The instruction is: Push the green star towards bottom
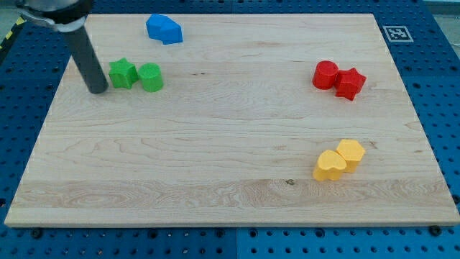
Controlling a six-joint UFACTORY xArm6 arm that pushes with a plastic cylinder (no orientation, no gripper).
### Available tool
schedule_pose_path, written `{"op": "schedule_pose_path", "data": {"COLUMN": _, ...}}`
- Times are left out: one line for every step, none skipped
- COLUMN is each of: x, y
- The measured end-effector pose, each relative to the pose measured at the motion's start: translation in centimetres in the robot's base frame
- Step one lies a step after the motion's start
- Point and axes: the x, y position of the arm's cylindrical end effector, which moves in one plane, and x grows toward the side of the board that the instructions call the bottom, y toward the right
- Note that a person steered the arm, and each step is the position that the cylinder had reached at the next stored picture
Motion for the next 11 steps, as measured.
{"op": "schedule_pose_path", "data": {"x": -1.8, "y": -3.6}}
{"op": "schedule_pose_path", "data": {"x": -3.7, "y": -2.6}}
{"op": "schedule_pose_path", "data": {"x": -6.0, "y": 0.0}}
{"op": "schedule_pose_path", "data": {"x": -6.1, "y": 3.2}}
{"op": "schedule_pose_path", "data": {"x": -3.4, "y": 5.7}}
{"op": "schedule_pose_path", "data": {"x": -0.8, "y": 6.8}}
{"op": "schedule_pose_path", "data": {"x": 0.1, "y": 7.0}}
{"op": "schedule_pose_path", "data": {"x": 2.2, "y": 7.0}}
{"op": "schedule_pose_path", "data": {"x": 3.2, "y": 6.5}}
{"op": "schedule_pose_path", "data": {"x": 3.6, "y": 1.8}}
{"op": "schedule_pose_path", "data": {"x": 5.9, "y": 1.2}}
